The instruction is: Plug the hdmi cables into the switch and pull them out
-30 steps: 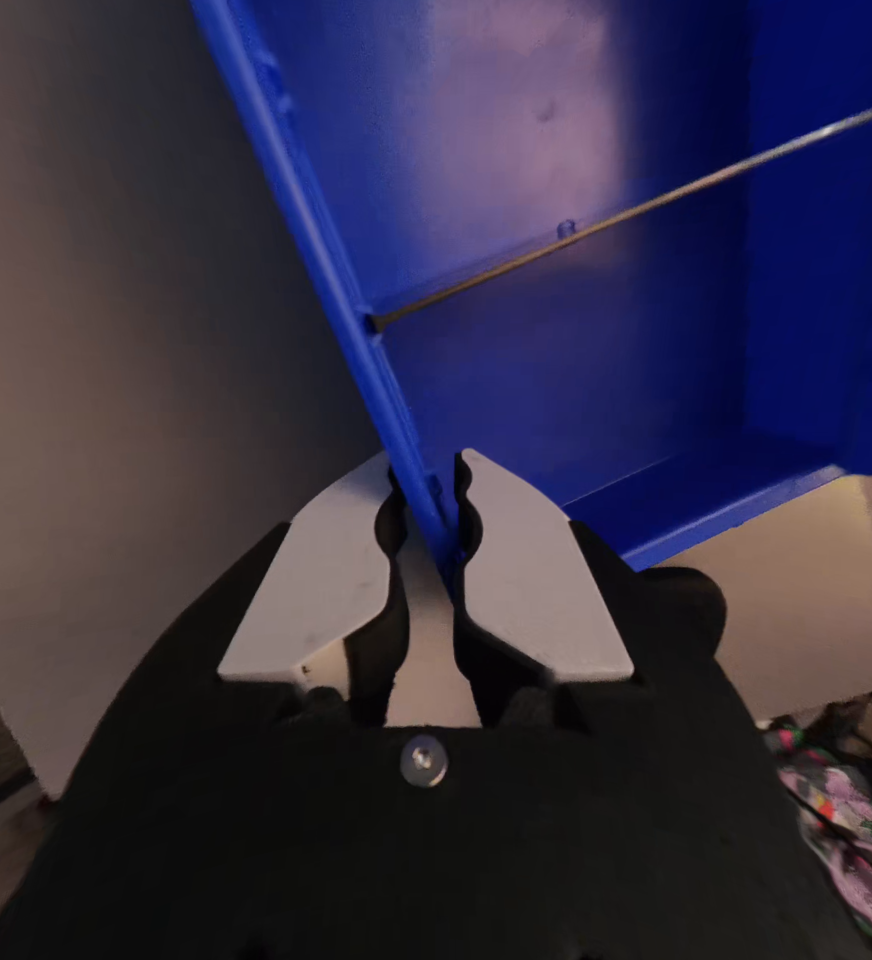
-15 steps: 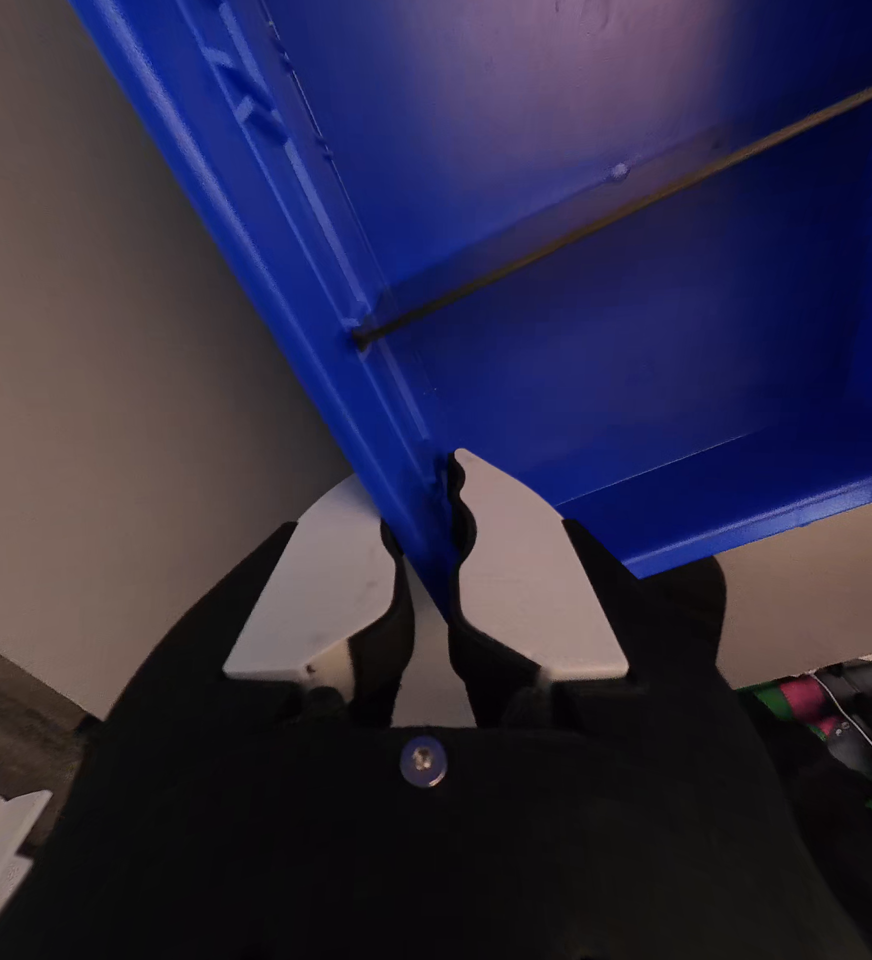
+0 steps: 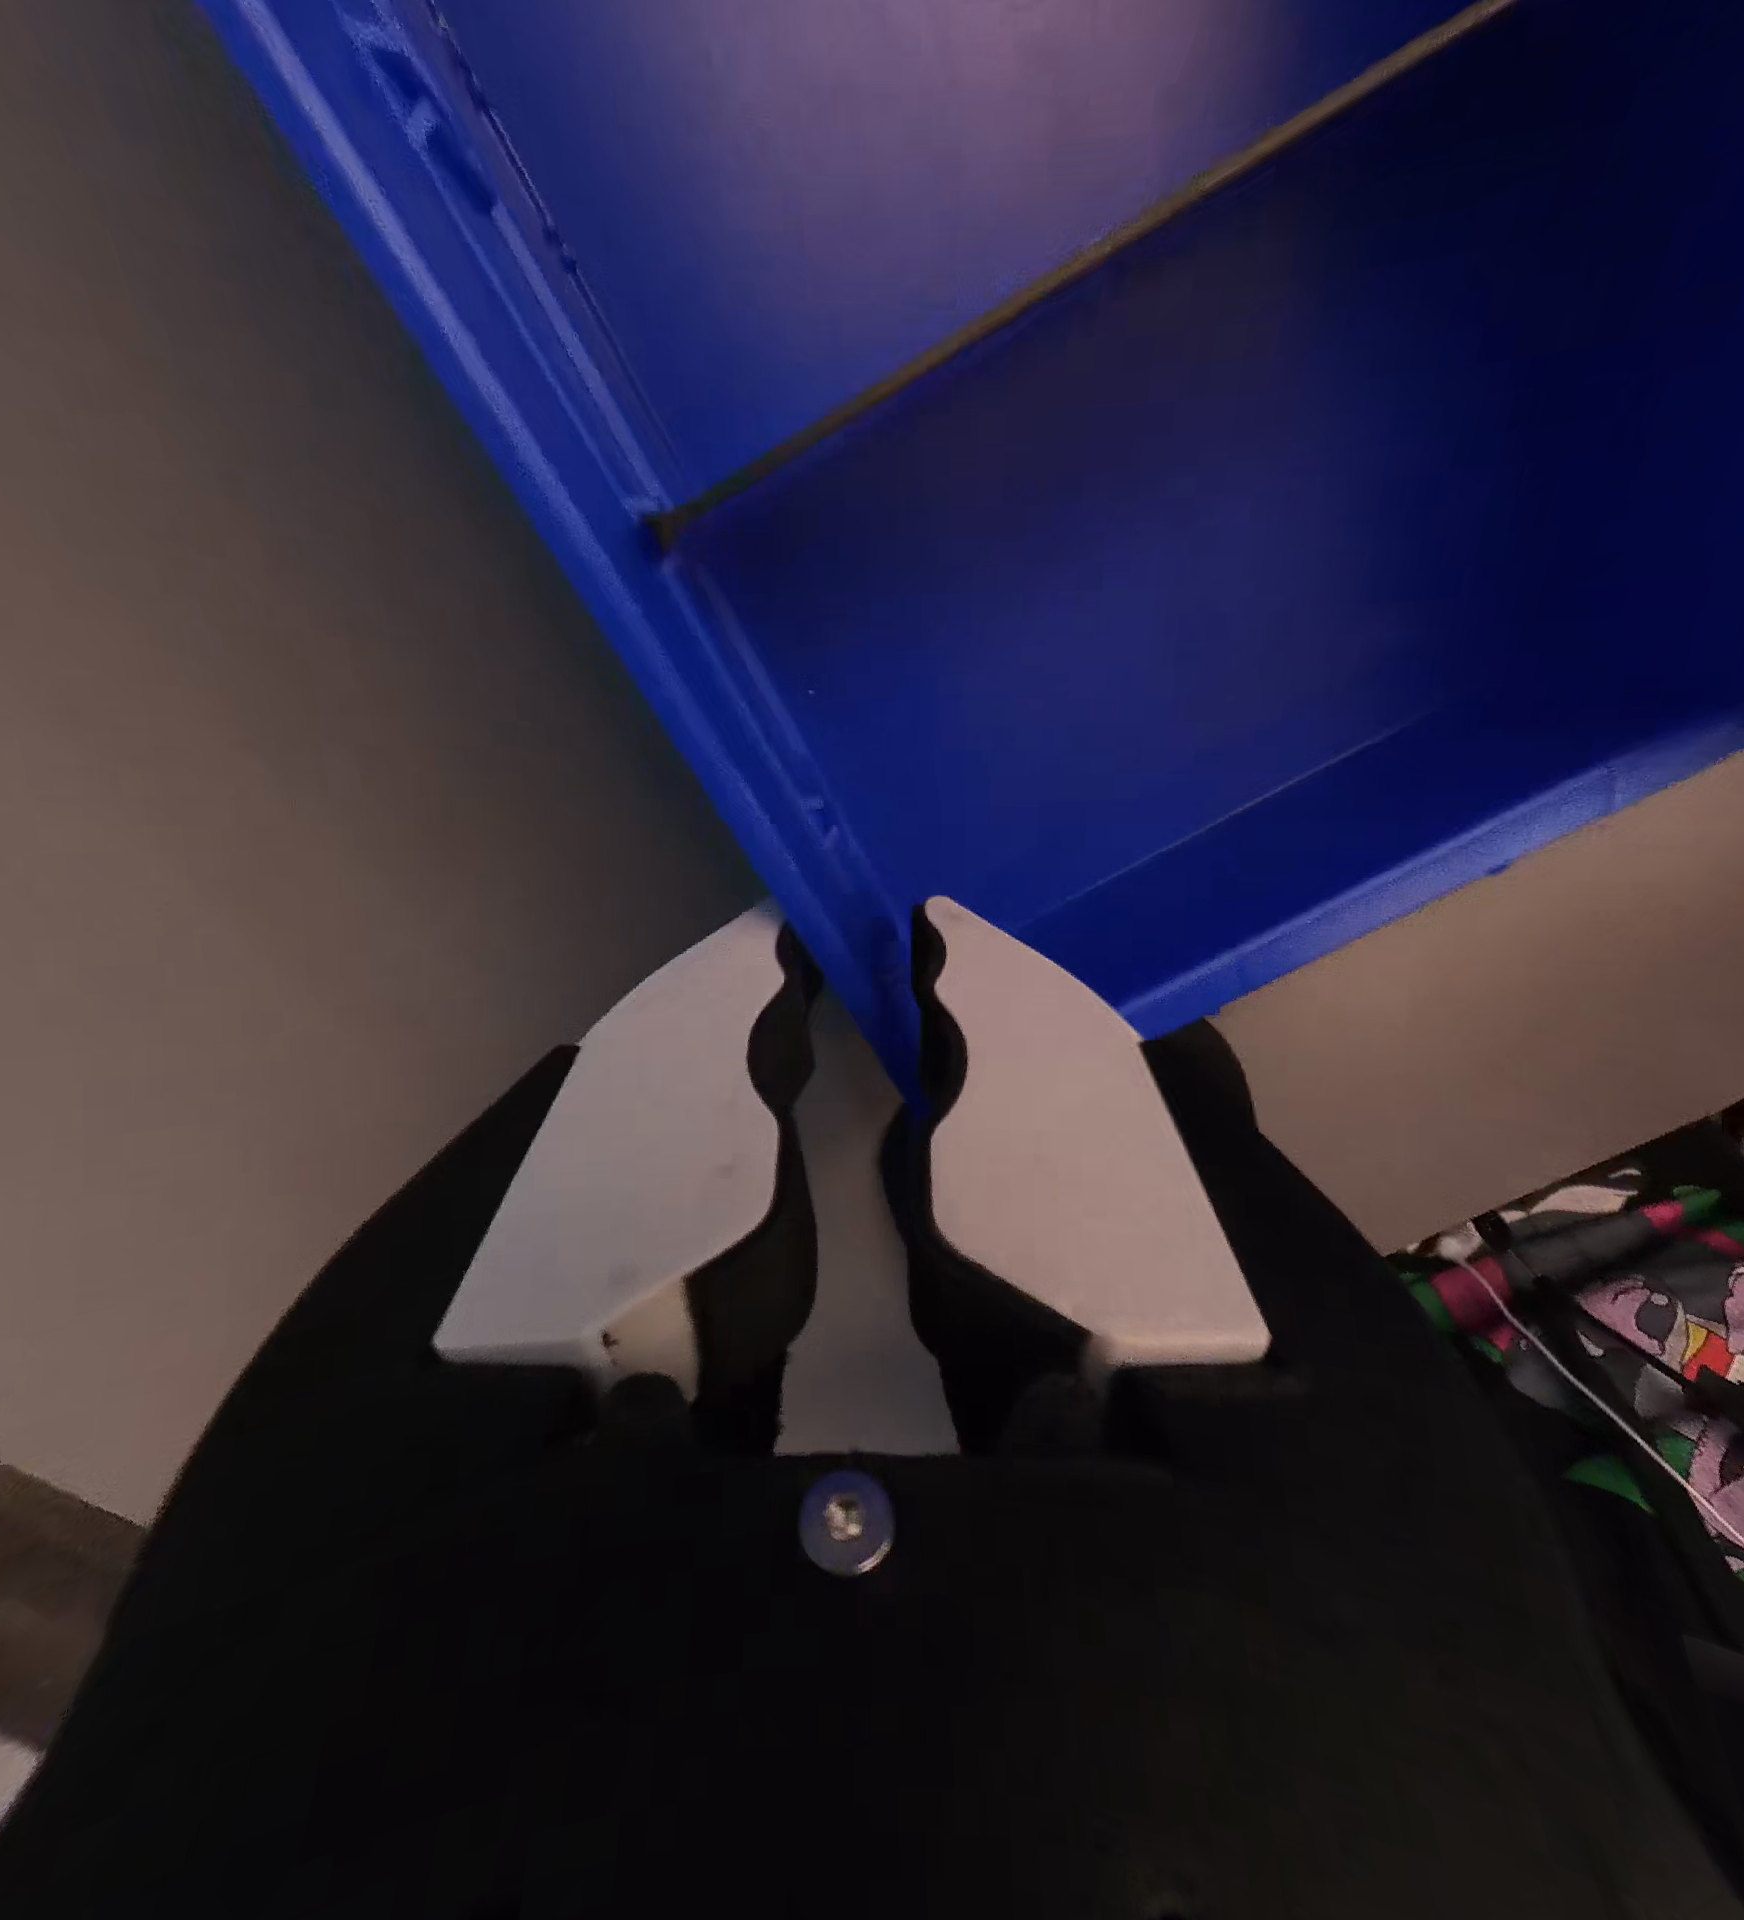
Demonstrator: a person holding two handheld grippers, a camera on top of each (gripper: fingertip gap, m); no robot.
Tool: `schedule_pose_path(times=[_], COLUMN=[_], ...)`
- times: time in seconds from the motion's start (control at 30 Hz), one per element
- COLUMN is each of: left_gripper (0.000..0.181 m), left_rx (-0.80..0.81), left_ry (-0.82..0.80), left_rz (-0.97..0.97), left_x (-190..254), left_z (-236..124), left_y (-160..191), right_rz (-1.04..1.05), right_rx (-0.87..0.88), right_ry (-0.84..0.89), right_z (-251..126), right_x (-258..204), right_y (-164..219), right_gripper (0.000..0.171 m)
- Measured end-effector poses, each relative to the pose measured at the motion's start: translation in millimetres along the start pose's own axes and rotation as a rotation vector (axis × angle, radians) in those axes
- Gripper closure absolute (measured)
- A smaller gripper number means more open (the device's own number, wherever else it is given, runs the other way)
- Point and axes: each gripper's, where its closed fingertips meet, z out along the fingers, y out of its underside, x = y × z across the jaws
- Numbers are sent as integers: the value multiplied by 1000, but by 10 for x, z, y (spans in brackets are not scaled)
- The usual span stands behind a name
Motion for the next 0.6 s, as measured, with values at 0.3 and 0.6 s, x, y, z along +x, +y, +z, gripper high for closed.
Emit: schedule_pose_path(times=[0.3, 0.6], left_gripper=[166, 166], left_rx=[177, 255], left_ry=[-15, -30], left_rz=[74, 205], left_x=[178, 370], left_z=[-419, -590], left_y=[103, 98], right_rz=[-331, -333], right_rx=[699, 380], right_ry=[70, -297], right_z=[-1138, -253], right_x=[-1247, -2137], right_y=[-922, -1372], right_gripper=[137, 145])
